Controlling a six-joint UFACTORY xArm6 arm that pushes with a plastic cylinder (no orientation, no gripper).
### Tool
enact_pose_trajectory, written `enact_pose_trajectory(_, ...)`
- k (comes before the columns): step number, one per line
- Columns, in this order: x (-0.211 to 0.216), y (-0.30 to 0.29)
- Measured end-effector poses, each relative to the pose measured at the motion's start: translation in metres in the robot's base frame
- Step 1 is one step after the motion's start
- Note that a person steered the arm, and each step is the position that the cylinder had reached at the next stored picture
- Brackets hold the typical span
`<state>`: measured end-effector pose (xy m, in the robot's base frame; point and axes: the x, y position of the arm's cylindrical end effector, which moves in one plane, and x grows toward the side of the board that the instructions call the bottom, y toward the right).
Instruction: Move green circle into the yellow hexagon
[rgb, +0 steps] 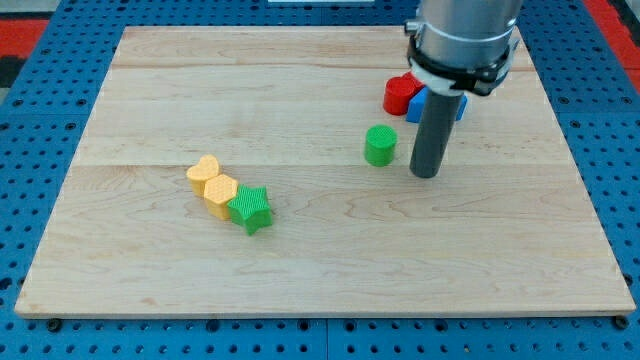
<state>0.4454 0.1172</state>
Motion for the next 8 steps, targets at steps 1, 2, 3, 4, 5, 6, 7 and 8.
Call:
enact_pose_trajectory(1, -0.022, -0.030)
enact_pose_trajectory(2, -0.041, -0.071)
enact_pose_trajectory(3, -0.061, -0.091)
enact_pose_trajectory(4, -0.074, -0.106)
enact_pose_trajectory(5, -0.067, -0.120)
enact_pose_trajectory(6, -0.054, -0.133)
enact_pose_trajectory(7, -0.041, -0.158)
enact_pose_trajectory(8, -0.036, -0.198)
